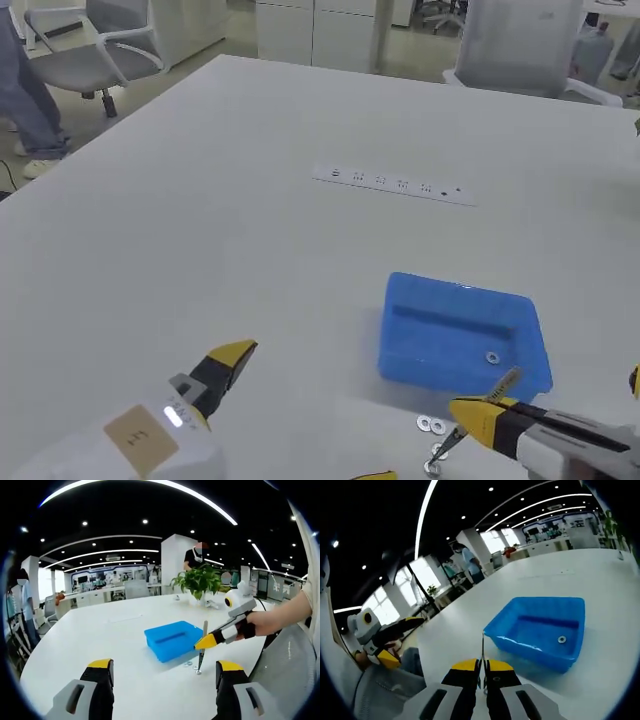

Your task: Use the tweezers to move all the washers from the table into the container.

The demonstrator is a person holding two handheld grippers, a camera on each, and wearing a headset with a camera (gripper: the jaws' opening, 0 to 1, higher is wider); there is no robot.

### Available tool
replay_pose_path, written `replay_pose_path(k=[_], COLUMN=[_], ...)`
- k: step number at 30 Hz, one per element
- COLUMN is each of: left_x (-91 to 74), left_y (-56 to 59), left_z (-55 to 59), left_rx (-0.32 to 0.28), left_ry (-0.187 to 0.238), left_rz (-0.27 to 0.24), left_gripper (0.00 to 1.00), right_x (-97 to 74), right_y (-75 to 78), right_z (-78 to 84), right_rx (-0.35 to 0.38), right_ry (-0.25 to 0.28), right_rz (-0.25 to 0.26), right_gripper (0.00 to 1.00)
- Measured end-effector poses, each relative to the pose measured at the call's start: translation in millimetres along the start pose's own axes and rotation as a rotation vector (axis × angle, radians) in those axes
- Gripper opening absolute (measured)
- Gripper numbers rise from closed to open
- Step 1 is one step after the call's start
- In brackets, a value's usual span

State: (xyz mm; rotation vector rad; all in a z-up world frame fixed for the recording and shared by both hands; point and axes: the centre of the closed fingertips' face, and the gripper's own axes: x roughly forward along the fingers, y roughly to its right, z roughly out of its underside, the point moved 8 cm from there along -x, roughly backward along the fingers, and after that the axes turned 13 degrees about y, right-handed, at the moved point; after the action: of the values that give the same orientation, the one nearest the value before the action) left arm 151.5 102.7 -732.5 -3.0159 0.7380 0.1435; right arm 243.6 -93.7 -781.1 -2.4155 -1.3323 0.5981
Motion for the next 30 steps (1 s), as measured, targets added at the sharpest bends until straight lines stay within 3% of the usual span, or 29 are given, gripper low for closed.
replay_pose_path(k=[10, 17, 20, 25, 28, 30], left_x=[-0.1, 0.1, 0.2, 0.3, 0.1, -0.1], left_y=[0.3, 1.1, 1.0, 1.3, 1.0, 0.8], left_z=[0.2, 0.5, 0.9, 1.1, 1.6, 1.9], left_rx=[0.0, 0.003, 0.006, 0.008, 0.011, 0.012], left_ry=[-0.002, -0.006, -0.011, -0.013, -0.016, -0.019], left_rz=[0.003, 0.009, 0.009, 0.011, 0.009, 0.008], left_gripper=[0.85, 0.85, 0.84, 0.84, 0.84, 0.84], right_x=[0.5, 1.9, 4.3, 7.6, 8.0, 7.9], right_y=[-0.8, -17.3, -28.0, -41.3, -43.0, -40.9], right_z=[6.6, 8.9, 10.7, 16.1, 18.3, 17.6], right_rx=[-0.087, -0.296, -0.436, -0.576, -0.607, -0.588], right_ry=[-0.03, -0.098, -0.131, -0.188, -0.188, -0.183], right_rz=[-0.009, -0.103, -0.149, -0.211, -0.208, -0.203], right_gripper=[0.02, 0.03, 0.03, 0.03, 0.02, 0.02])
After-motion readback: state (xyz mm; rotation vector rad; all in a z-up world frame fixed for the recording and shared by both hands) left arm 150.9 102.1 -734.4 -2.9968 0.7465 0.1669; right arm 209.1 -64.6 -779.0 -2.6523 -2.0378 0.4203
